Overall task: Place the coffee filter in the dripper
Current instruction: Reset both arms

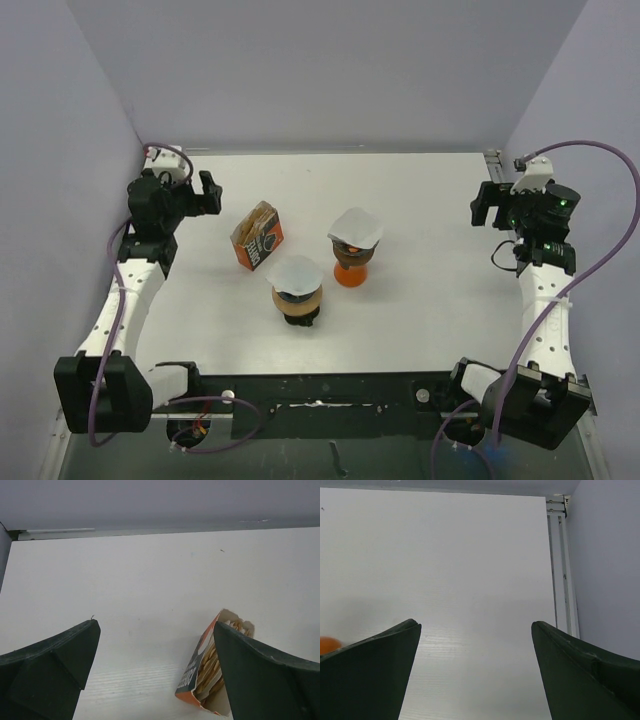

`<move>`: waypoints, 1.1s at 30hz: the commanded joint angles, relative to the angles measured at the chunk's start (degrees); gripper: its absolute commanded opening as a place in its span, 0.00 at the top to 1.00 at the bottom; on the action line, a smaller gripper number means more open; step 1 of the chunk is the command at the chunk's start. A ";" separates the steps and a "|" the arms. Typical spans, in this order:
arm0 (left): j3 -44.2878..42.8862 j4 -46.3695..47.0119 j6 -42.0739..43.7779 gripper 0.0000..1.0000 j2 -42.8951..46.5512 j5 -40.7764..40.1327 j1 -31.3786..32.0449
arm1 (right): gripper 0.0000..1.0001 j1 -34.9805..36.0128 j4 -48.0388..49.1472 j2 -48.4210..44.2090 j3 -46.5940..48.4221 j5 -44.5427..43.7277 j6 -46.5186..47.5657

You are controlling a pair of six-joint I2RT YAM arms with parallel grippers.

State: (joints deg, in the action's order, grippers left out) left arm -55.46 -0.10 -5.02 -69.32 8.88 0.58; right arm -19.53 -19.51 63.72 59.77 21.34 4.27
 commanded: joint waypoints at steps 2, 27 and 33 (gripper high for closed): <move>4.04 9.16 -0.33 0.02 6.75 3.53 -0.93 | 0.02 -0.51 2.79 -2.25 1.03 0.17 -0.20; 9.67 10.72 3.61 0.02 10.67 3.75 -0.93 | 0.02 -0.66 5.27 -9.65 -5.56 -5.56 6.43; 10.08 10.48 4.19 0.02 12.20 3.99 -0.93 | 0.02 -0.77 5.51 -10.67 -6.05 -5.26 6.62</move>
State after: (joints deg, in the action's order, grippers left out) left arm -45.23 6.35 -2.13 -59.40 11.99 -0.08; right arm -19.90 -17.65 55.37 54.24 16.67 10.11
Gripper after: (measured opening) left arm 0.976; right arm 0.977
